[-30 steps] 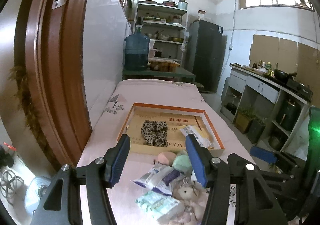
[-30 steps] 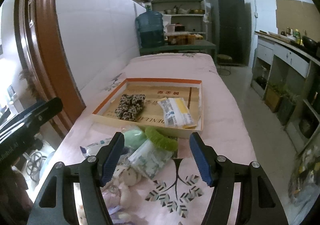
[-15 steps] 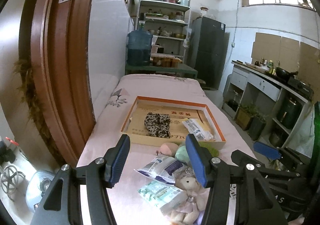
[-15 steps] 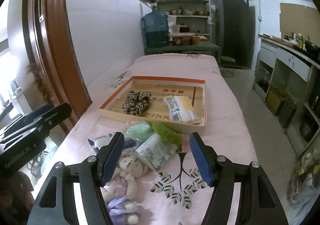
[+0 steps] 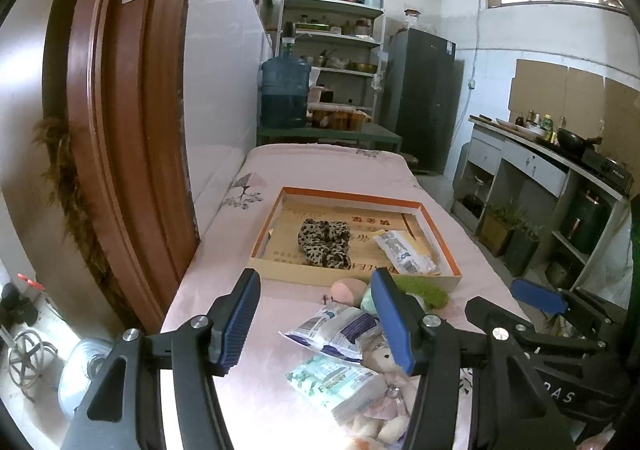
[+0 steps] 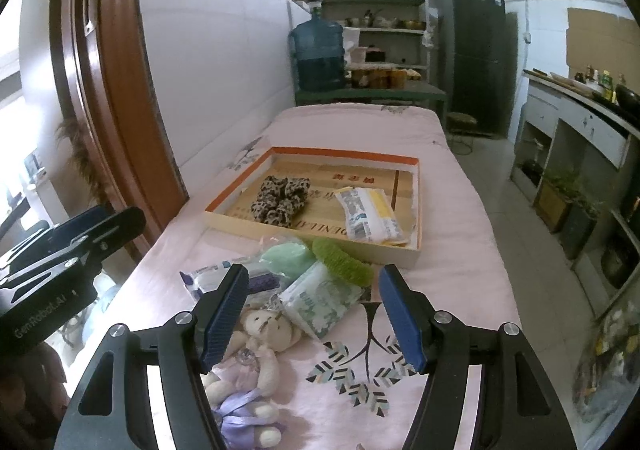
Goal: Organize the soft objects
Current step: 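Withdraw both grippers back to the remaining pile of items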
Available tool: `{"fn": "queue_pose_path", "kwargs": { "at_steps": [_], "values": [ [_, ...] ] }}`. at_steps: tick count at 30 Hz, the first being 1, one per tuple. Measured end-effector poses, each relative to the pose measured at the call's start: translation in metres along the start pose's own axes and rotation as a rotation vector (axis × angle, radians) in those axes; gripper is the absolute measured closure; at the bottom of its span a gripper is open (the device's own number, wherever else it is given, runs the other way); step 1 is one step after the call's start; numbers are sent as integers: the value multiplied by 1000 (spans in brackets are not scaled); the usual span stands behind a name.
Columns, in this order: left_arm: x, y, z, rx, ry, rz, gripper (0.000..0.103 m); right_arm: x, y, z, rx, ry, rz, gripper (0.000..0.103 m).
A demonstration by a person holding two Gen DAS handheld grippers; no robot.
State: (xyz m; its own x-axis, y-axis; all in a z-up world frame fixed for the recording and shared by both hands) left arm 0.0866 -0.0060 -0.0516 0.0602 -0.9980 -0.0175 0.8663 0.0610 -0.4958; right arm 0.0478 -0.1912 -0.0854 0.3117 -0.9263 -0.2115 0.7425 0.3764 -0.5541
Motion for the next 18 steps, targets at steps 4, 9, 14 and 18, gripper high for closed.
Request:
{"fn": "queue_pose_path", "kwargs": {
  "at_steps": [4, 9, 14, 18],
  "values": [
    [-2, 4, -2, -11, -6, -4, 46, -1, 2, -1, -7, -7, 1, 34],
    [-4, 4, -7, -12, -7, 7, 46, 0, 6, -4, -14, 1, 10, 34],
    [-10, 9, -20, -34, -30, -2, 46, -3, 17, -15, -51, -9, 31, 34],
    [-13, 17, -31, -65, -36, 0, 46, -5, 27, -26, -80, -15, 38, 34]
  ]
}}
Point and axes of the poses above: each gripper's, at about its wrist camera, not at the fingertips, and y roughly the way its jaws point, x to its right, z to its top, the point moved 7 cm from there along y, roughly the way its jaws point, and after that the axes turned 12 degrees about z, right-handed, at the moved point
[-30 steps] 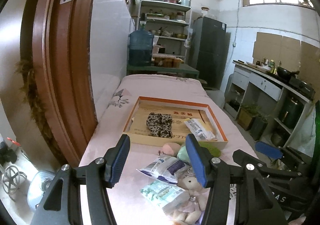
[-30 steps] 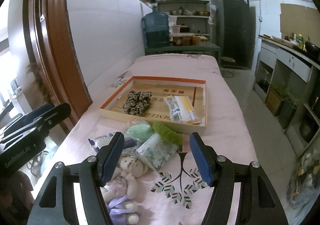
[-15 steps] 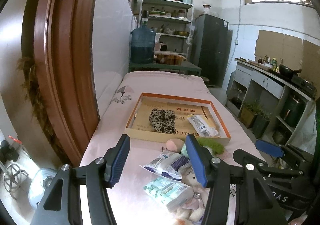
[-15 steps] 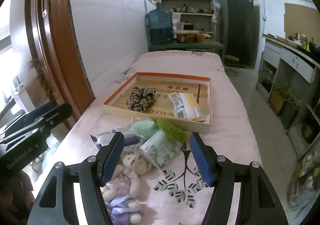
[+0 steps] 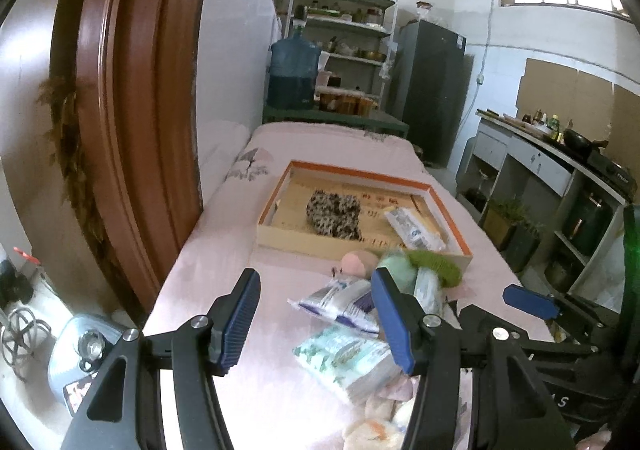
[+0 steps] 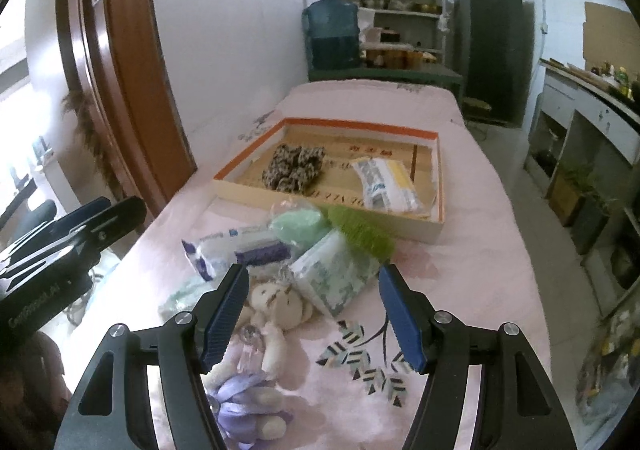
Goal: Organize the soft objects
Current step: 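Withdraw both grippers back to the remaining pile of items, then grasp the blue-and-white packet with the left gripper while the right gripper grasps the green knitted ring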
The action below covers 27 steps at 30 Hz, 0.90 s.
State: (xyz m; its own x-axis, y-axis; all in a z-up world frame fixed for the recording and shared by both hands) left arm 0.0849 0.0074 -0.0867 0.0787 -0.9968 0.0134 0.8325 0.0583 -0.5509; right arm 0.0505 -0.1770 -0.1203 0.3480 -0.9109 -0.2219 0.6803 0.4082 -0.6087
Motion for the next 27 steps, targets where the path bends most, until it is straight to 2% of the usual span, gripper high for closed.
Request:
{"fn": "queue_pose_path", "kwargs": {
  "at_steps": [5, 11, 16, 20, 27],
  "values": [
    [-11, 4, -12, -6, -13, 6, 46, 10, 15, -14, -45, 33, 0, 34],
    [-17, 13, -21, -34, -41, -39, 46, 29, 26, -26, -79, 88, -8, 33],
    [-7, 27, -20, -75, -30, -81, 46, 37, 39, -23, -91, 145, 38, 33],
    [1, 50, -18, -120, 4, -84, 46, 37, 52, -15, -93, 188, 75, 33],
    [7, 79, -27, -209, 4, -136, 46, 53, 57, 9, -51, 121, -16, 33]
  ]
}}
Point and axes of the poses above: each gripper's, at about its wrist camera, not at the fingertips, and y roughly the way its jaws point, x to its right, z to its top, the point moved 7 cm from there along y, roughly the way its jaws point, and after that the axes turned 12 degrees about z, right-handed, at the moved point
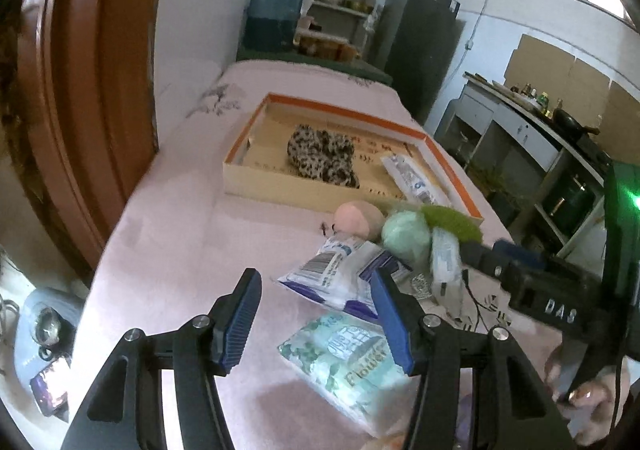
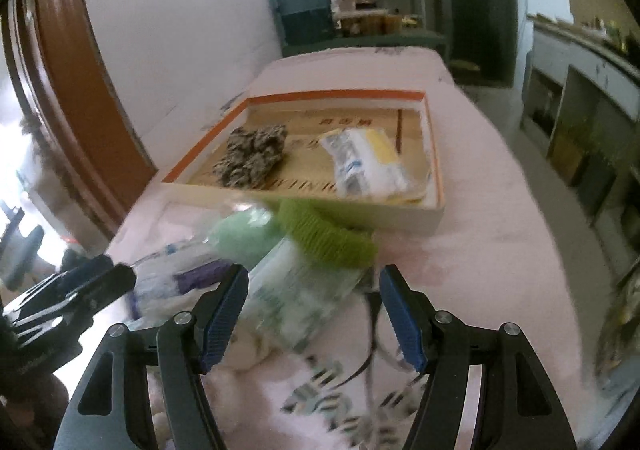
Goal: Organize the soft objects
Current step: 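Grasp the blue-and-white packet with the left gripper while the right gripper grasps the green knitted ring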
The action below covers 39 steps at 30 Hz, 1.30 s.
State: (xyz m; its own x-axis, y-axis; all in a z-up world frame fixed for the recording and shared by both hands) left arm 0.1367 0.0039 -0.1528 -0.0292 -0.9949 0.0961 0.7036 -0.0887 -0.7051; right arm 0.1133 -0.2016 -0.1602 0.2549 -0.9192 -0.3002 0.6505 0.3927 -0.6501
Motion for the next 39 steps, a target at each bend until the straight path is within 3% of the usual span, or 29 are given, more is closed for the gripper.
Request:
{"fn": "queue_pose_path", "kwargs": {
  "at_steps": [7, 9, 14, 16, 22, 31, 39],
  "values": [
    [0, 21, -4, -75, -55, -79, 46, 9, 24, 11, -39, -38, 26, 34],
    [1, 26, -6, -103, -64, -104, 47, 10, 28, 11, -52, -33, 52, 47],
    [8, 33, -9, -128, -94, -167, 60, 11, 25, 10, -45, -23, 78, 68],
    [10, 30, -9, -110, -101, -178, 68, 11, 22, 9, -42, -26, 76, 73],
    [12, 12, 0, -29, -96, -175, 78, 13, 7, 8, -23, -2, 92, 81],
    [15, -28, 25, 99, -44, -156, 80, 11, -22, 19, 30, -17, 98, 81],
    [15, -63, 73, 211, 1, -155, 80, 4, -47, 48, 91, -88, 79, 83]
  ]
}}
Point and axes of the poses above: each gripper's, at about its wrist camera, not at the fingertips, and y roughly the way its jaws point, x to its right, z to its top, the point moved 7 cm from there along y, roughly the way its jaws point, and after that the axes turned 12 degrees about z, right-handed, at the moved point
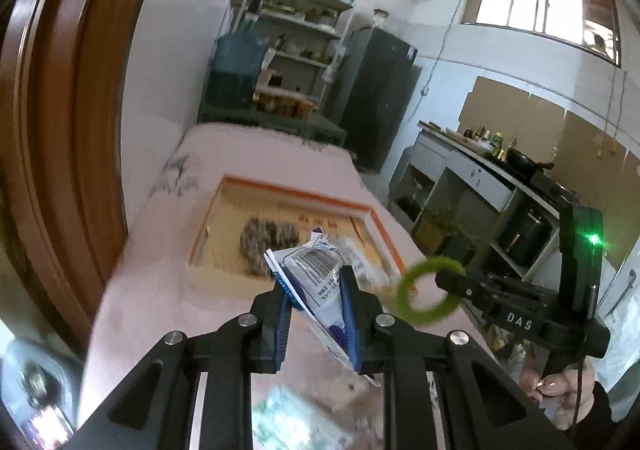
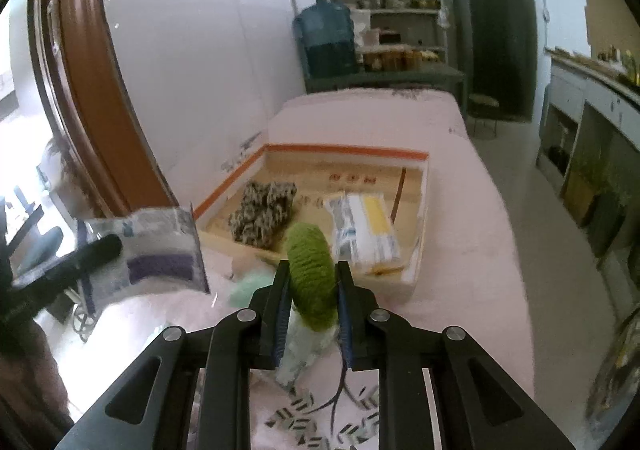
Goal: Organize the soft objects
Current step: 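Grasp the blue-and-white packet with the left gripper while the right gripper grasps the green knitted ring, then carry both items over the box and open both grippers to release them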
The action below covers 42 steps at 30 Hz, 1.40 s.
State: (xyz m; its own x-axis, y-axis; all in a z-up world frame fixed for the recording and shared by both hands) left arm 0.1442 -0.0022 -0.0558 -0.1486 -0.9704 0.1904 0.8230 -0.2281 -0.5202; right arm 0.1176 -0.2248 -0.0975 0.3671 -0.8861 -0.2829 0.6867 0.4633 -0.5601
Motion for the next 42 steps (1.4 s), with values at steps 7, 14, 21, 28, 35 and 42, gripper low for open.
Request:
{"fn": "queue_pose_path", "kwargs": {
  "at_steps": [7, 14, 21, 28, 35, 42],
  "values": [
    [8, 10, 38, 32, 37, -5, 80, 2, -4, 28, 26, -72, -33, 84],
    [19, 53, 73, 34, 74, 19, 80, 5, 11, 71, 53, -141, -27, 84],
    [10, 124, 89, -37, 49, 28, 80, 38, 68, 112, 37, -99, -6, 84],
    [-10, 194, 80, -133, -7, 46, 80, 60, 124, 125, 6, -15, 92, 84],
    [-25, 231, 67, -191, -54, 43, 80, 89, 166, 120, -30, 116, 147, 84],
    [-30, 245, 56, -226, -48, 56, 79, 118, 187, 105, -73, 226, 156, 80]
  ]
}}
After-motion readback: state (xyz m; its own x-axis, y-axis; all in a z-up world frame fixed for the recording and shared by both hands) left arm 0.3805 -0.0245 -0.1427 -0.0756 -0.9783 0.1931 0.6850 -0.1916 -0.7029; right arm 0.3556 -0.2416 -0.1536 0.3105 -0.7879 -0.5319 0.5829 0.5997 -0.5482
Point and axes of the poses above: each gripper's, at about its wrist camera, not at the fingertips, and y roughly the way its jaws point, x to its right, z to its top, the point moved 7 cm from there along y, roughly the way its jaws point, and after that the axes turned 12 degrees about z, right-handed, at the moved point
